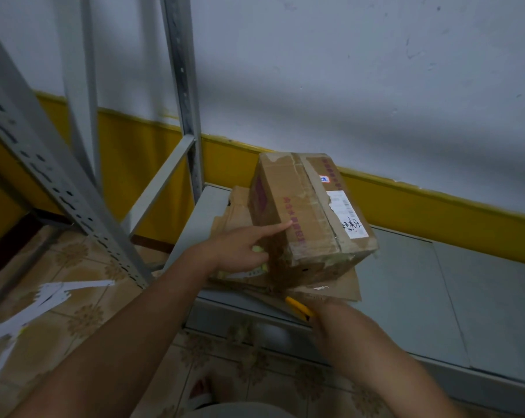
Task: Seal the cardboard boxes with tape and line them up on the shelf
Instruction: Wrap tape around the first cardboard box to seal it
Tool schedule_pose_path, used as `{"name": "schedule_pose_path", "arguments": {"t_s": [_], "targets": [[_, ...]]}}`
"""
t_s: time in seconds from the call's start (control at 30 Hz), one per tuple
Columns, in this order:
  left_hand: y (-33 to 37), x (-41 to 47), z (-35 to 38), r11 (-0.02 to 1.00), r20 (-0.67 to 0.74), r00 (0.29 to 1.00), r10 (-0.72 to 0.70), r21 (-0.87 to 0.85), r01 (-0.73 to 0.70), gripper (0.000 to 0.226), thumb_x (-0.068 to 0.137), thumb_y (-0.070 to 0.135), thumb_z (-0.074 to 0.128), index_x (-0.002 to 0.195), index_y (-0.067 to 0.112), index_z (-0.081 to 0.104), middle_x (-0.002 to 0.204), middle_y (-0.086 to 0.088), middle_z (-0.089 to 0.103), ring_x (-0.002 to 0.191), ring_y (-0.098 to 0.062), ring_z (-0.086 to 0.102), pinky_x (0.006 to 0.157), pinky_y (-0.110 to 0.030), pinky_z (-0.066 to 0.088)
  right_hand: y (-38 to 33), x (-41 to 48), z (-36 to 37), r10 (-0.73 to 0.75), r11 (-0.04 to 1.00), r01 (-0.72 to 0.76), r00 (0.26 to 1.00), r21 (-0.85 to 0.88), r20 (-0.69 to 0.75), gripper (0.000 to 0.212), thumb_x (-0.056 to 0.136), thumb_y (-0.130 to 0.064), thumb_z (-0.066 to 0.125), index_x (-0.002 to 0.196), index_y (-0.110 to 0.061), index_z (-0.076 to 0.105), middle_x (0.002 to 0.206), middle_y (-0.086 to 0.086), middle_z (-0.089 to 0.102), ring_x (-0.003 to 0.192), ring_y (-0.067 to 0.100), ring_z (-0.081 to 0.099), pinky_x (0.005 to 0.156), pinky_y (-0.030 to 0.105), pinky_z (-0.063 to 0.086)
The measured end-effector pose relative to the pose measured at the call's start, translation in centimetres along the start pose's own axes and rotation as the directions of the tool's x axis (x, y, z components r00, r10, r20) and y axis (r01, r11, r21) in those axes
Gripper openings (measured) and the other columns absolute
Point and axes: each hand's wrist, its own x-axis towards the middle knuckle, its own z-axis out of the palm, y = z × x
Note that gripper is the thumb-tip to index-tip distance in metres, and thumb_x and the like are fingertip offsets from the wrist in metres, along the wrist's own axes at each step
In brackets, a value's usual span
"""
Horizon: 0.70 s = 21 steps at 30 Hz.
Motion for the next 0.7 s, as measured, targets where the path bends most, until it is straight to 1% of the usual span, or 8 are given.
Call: {"name": "schedule_pose_path", "arguments": {"t_s": [0.07,0.13,0.2,0.27,0.37,0.53,0.63,0.7], "targets": [[-0.2,0.1,0.0,1.000,0.010,1.000,0.002,-0.008,-0.002,0.083,0.103,0.018,0.055,0.156,0.067,0.016,0.172,0.018,0.024,0.156,-0.010,0.030,0.122,-0.045,0.040,2.1,-1.2,-1.1,-0.078,0.983,0.090,0.994,0.161,-0.076,0.025,0.103,-0.033,0.052,0.124,-0.044,0.061,0.101,-0.018,0.065,0.090,0.007,0.061,0.078,0.026,0.052],[-0.2,0.0,0.0,1.000,0.026,1.000,0.007,-0.011,-0.006,0.083,0.104,0.016,0.057,0.158,0.064,0.016,0.172,0.019,0.022,0.156,-0.008,0.028,0.124,-0.039,0.037,4.0,-2.5,-3.5,-0.088,0.922,0.162,0.972,0.352,-0.216,0.028,0.102,-0.026,0.061,0.118,-0.049,0.066,0.103,-0.027,0.065,0.095,0.001,0.061,0.076,0.017,0.049],[-0.2,-0.1,-0.1,1.000,0.036,0.999,0.018,-0.014,-0.018,0.084,0.104,0.015,0.058,0.161,0.058,0.016,0.171,0.018,0.023,0.155,-0.003,0.026,0.125,-0.030,0.033,6.3,-2.2,-5.5,-0.040,0.895,0.221,0.905,0.387,-0.425,0.036,0.097,-0.019,0.066,0.121,-0.047,0.067,0.105,-0.025,0.065,0.094,0.003,0.061,0.070,0.015,0.046],[-0.3,0.0,-0.1,0.999,0.036,0.999,0.026,-0.020,-0.026,0.084,0.104,0.015,0.060,0.163,0.055,0.016,0.170,0.018,0.025,0.153,0.000,0.027,0.123,-0.023,0.031,7.7,0.6,-7.2,0.026,0.916,0.213,0.815,0.340,-0.579,0.037,0.094,-0.020,0.070,0.126,-0.040,0.067,0.110,-0.017,0.064,0.093,0.005,0.059,0.074,0.021,0.045],[-0.2,0.1,-0.1,0.999,0.041,0.998,0.037,-0.023,-0.037,0.085,0.104,0.016,0.062,0.163,0.054,0.015,0.170,0.019,0.024,0.153,0.001,0.027,0.117,-0.012,0.030,8.3,7.7,-8.4,0.110,0.941,0.124,0.768,0.315,-0.631,0.042,0.092,-0.021,0.074,0.131,-0.030,0.066,0.118,0.000,0.060,0.103,0.017,0.059,0.083,0.030,0.044],[0.5,-0.4,-0.3,0.992,0.008,1.000,0.015,0.128,-0.016,0.090,0.104,0.028,0.065,0.161,0.061,0.003,0.171,0.017,0.024,0.152,-0.007,0.034,0.107,-0.013,0.038,7.4,14.5,-7.3,0.144,0.973,-0.011,0.807,0.231,-0.572,0.042,0.090,-0.030,0.072,0.131,-0.032,0.064,0.121,0.006,0.062,0.117,0.031,0.053,0.095,0.044,0.050],[1.5,-1.2,-1.1,0.916,-0.203,0.979,0.007,0.395,0.075,0.096,0.102,0.045,0.065,0.157,0.065,-0.011,0.147,0.002,0.062,0.122,-0.017,0.065,0.084,-0.027,0.053,7.6,14.9,-6.3,0.189,0.963,-0.038,0.804,0.268,-0.564,0.042,0.093,-0.030,0.069,0.134,-0.031,0.062,0.124,0.004,0.061,0.120,0.030,0.050,0.098,0.045,0.048],[2.3,-1.0,-2.6,0.845,-0.347,0.934,0.088,0.523,0.114,0.102,0.099,0.050,0.066,0.157,0.061,-0.017,0.121,-0.002,0.074,0.084,-0.011,0.069,0.063,-0.021,0.052,8.2,14.9,-6.0,0.195,0.948,-0.006,0.803,0.320,-0.563,0.044,0.091,-0.030,0.071,0.134,-0.029,0.062,0.122,0.004,0.062,0.119,0.029,0.051,0.097,0.045,0.049]]}}
